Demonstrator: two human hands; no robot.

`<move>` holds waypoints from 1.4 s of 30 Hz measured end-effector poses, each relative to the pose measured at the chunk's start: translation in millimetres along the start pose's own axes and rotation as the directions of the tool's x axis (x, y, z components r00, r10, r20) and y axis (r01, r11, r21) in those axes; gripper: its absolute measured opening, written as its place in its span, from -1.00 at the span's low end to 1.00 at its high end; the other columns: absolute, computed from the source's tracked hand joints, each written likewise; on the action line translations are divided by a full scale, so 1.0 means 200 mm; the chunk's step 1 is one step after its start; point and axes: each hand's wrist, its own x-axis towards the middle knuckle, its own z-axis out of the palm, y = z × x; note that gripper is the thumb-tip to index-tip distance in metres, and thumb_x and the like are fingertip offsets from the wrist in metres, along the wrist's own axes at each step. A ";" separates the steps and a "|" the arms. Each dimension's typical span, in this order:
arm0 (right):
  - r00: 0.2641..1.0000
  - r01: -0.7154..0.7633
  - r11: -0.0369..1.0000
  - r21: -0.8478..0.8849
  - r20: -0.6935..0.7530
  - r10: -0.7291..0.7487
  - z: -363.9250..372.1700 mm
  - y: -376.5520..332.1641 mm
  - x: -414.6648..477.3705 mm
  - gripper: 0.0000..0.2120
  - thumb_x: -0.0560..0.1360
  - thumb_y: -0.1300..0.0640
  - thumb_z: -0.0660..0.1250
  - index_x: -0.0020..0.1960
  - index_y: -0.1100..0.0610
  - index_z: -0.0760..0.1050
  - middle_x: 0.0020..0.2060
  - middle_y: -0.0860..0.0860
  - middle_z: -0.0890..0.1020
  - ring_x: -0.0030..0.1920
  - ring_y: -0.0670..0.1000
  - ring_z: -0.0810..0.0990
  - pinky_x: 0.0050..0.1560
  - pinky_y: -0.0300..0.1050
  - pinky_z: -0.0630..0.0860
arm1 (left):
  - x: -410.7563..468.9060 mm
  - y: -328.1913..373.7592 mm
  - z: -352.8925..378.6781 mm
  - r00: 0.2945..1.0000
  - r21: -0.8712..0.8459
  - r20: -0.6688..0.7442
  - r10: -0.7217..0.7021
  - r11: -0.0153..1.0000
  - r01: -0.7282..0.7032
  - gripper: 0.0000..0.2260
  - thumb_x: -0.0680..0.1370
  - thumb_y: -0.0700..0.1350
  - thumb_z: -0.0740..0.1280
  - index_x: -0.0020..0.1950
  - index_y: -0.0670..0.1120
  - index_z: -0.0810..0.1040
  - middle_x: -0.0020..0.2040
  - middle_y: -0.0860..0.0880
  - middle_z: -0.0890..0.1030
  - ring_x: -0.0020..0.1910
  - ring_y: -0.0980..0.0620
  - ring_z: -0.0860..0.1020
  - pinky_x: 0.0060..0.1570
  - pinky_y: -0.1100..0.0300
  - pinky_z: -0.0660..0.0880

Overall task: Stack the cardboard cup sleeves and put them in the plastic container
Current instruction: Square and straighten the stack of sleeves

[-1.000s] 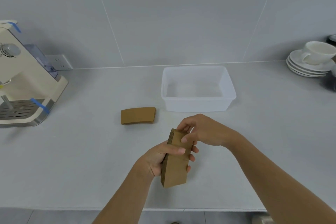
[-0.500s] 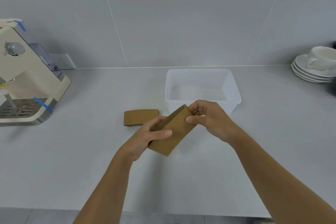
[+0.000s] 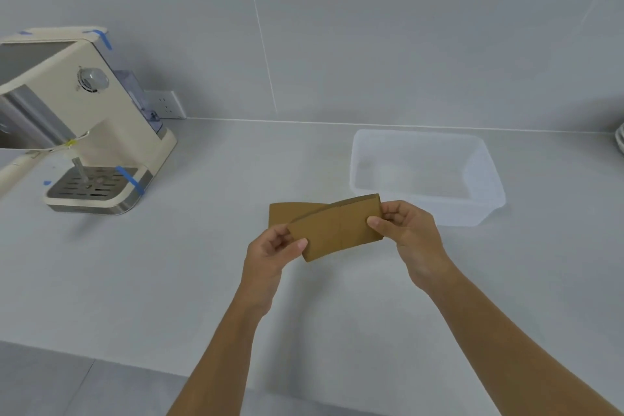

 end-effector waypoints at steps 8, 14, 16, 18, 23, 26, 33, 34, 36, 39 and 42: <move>0.982 -0.159 0.985 -0.072 -0.111 0.150 0.14 0.22 -0.03 -0.92 0.42 0.25 0.39 -0.14 0.11 0.55 -0.16 0.07 0.65 -0.13 0.00 0.60 -0.15 -0.24 0.47 | 0.00 -0.08 -0.07 0.986 0.039 -0.140 -0.092 0.994 0.098 -0.84 0.48 -0.32 0.32 -0.09 -0.09 0.62 -0.21 0.05 0.71 -0.16 0.08 0.65 -0.25 0.29 0.57; 0.971 -0.199 0.968 -0.149 -0.166 0.174 0.24 0.24 0.05 -0.92 0.43 0.19 0.38 -0.18 0.04 0.52 -0.22 -0.02 0.60 -0.21 -0.08 0.56 -0.24 -0.23 0.49 | 0.09 -0.05 -0.10 0.957 0.080 -0.236 -0.168 0.978 0.191 -0.87 0.50 -0.31 0.30 -0.03 -0.16 0.60 -0.09 -0.08 0.65 -0.08 -0.02 0.60 -0.17 0.16 0.56; 0.969 -0.203 0.968 -0.148 -0.175 0.176 0.27 0.22 0.10 -0.92 0.43 0.17 0.39 -0.16 0.05 0.50 -0.20 -0.01 0.60 -0.20 -0.07 0.56 -0.23 -0.21 0.49 | 0.16 0.00 -0.11 0.952 0.094 -0.240 -0.189 0.972 0.216 -0.87 0.50 -0.31 0.29 -0.06 -0.14 0.60 -0.08 -0.09 0.64 -0.07 -0.05 0.60 -0.14 0.12 0.56; 0.964 -0.212 0.966 -0.147 -0.192 0.183 0.30 0.21 0.16 -0.89 0.42 0.15 0.40 -0.09 0.08 0.49 -0.14 0.01 0.59 -0.14 -0.04 0.56 -0.15 -0.17 0.51 | 0.24 0.04 -0.13 0.953 0.135 -0.228 -0.202 0.962 0.236 -0.88 0.50 -0.31 0.29 -0.07 -0.17 0.60 -0.07 -0.10 0.64 -0.09 -0.04 0.59 -0.16 0.14 0.57; 0.950 -0.245 0.959 -0.144 -0.232 0.208 0.35 0.21 0.27 -0.86 0.42 0.13 0.40 -0.09 0.09 0.46 -0.15 0.00 0.56 -0.18 -0.07 0.52 -0.21 -0.22 0.44 | 0.42 0.11 -0.17 0.947 0.218 -0.213 -0.239 0.934 0.285 -0.91 0.49 -0.31 0.30 -0.14 -0.19 0.58 -0.13 -0.09 0.59 -0.13 -0.04 0.57 -0.26 0.20 0.56; 0.948 -0.256 0.953 -0.162 -0.236 0.214 0.37 0.22 0.32 -0.87 0.42 0.13 0.42 -0.13 0.10 0.47 -0.22 -0.02 0.56 -0.25 -0.10 0.51 -0.33 -0.27 0.38 | 0.48 0.10 -0.19 0.939 0.267 -0.225 -0.262 0.910 0.318 -0.90 0.50 -0.30 0.30 -0.19 -0.18 0.57 -0.12 -0.13 0.57 -0.14 -0.07 0.54 -0.24 0.17 0.58; 0.921 -0.364 0.894 -0.260 -0.245 0.304 0.37 0.31 0.36 -0.81 0.40 0.10 0.42 -0.13 0.20 0.48 -0.20 0.05 0.54 -0.18 0.05 0.51 -0.14 -0.09 0.48 | 0.52 0.02 -0.21 0.912 0.351 -0.252 -0.323 0.848 0.397 -0.92 0.49 -0.25 0.33 -0.05 -0.24 0.54 -0.02 -0.15 0.57 -0.04 -0.09 0.54 -0.15 0.13 0.54; 0.919 -0.369 0.889 -0.271 -0.246 0.307 0.37 0.31 0.36 -0.78 0.40 0.08 0.42 -0.12 0.22 0.48 -0.20 0.05 0.54 -0.18 0.05 0.52 -0.14 -0.09 0.49 | 0.53 0.02 -0.21 0.910 0.344 -0.261 -0.324 0.849 0.401 -0.95 0.48 -0.25 0.34 -0.08 -0.20 0.53 -0.04 -0.13 0.56 -0.04 -0.09 0.53 -0.17 0.14 0.53; 0.918 -0.378 0.877 -0.295 -0.238 0.316 0.36 0.31 0.37 -0.77 0.40 0.06 0.42 -0.13 0.19 0.47 -0.23 0.02 0.51 -0.23 0.00 0.48 -0.23 -0.14 0.43 | 0.55 0.02 -0.22 0.897 0.336 -0.285 -0.337 0.842 0.423 -0.94 0.47 -0.24 0.36 -0.14 -0.14 0.50 -0.11 -0.07 0.53 -0.07 -0.05 0.51 -0.22 0.17 0.53; 0.900 -0.433 0.849 -0.303 -0.195 0.389 0.36 0.29 0.39 -0.71 0.39 -0.01 0.41 -0.27 0.12 0.34 -0.31 0.01 0.41 -0.32 -0.02 0.38 -0.33 -0.18 0.30 | 0.57 0.03 -0.23 0.882 0.374 -0.285 -0.375 0.804 0.463 -0.83 0.45 -0.19 0.39 -0.27 -0.10 0.42 -0.24 -0.02 0.46 -0.23 0.04 0.46 -0.23 0.18 0.46; 0.881 -0.473 0.825 -0.310 -0.165 0.443 0.36 0.27 0.40 -0.60 0.33 -0.08 0.45 -0.26 0.13 0.28 -0.25 0.04 0.41 -0.25 0.01 0.41 -0.33 -0.20 0.29 | 0.59 0.04 -0.23 0.856 0.373 -0.249 -0.454 0.770 0.517 -0.73 0.38 -0.03 0.47 -0.15 -0.14 0.44 -0.22 -0.02 0.45 -0.26 0.05 0.44 -0.12 0.13 0.44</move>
